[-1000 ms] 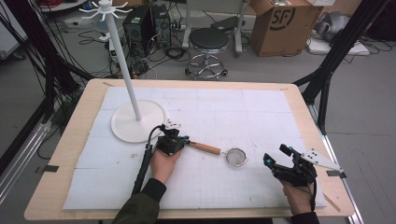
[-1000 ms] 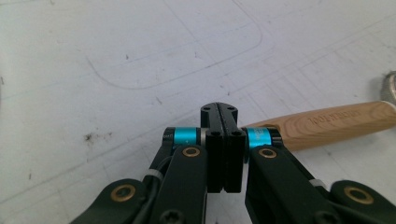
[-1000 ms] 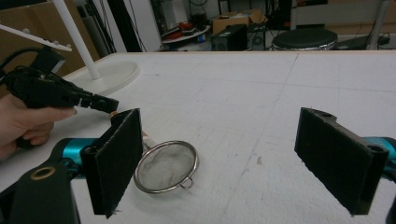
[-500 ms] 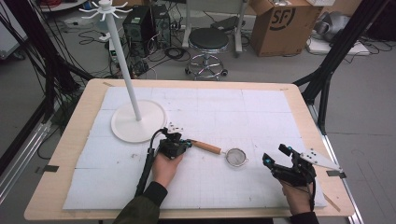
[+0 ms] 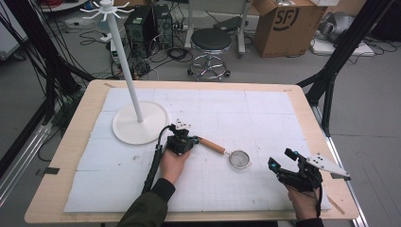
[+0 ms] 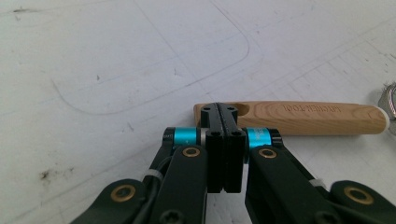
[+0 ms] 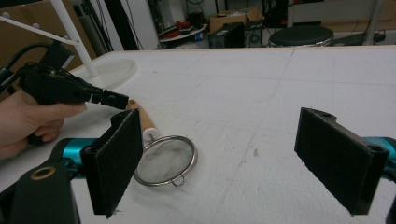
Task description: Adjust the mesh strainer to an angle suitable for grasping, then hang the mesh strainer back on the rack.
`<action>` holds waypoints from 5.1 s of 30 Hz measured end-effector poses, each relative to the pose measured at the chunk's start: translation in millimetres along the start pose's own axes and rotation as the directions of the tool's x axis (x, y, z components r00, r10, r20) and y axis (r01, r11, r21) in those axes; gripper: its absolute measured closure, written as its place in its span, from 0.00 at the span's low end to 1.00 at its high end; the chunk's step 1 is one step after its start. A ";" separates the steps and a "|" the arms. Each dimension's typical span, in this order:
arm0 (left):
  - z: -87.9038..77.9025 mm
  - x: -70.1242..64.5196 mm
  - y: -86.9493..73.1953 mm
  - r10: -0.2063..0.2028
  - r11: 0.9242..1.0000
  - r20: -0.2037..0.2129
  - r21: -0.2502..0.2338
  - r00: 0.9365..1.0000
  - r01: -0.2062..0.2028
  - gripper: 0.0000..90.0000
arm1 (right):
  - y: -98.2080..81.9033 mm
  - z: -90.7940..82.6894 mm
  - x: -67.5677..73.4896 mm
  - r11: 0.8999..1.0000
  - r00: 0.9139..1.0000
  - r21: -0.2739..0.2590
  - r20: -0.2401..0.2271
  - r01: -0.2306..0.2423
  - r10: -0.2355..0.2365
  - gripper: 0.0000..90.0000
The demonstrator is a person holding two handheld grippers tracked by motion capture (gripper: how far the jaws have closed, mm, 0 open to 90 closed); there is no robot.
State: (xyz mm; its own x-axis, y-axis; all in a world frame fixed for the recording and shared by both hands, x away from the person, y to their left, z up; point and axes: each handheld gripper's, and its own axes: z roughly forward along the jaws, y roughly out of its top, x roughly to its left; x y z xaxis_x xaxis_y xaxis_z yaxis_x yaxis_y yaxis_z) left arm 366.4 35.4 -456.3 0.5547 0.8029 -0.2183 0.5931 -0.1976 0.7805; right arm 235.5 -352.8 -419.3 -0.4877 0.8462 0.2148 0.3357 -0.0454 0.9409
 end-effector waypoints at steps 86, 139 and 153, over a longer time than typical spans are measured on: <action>-179.5 43.1 -83.6 0.043 0.943 0.020 -0.330 0.999 -0.034 0.26 | 34.0 187.2 63.9 0.885 0.957 0.448 -0.289 0.125 0.011 0.40; -176.4 46.4 -83.7 0.030 0.947 0.028 -0.322 0.999 -0.019 0.28 | 41.0 228.4 99.5 0.505 0.907 0.754 -0.326 0.419 -0.266 0.76; -177.0 47.4 -84.0 0.025 0.946 0.021 -0.324 0.999 -0.017 0.28 | 62.7 209.7 106.7 0.741 0.891 0.532 -0.406 0.410 -0.202 0.76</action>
State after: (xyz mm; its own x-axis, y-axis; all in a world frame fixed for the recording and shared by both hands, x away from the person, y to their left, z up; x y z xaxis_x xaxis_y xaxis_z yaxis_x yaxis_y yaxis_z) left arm 239.7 189.5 -428.5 0.5817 0.7855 -0.2111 0.3628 -0.0182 0.9317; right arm 373.6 -154.0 -392.3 -0.8295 0.5479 0.1080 0.4774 0.5955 0.6461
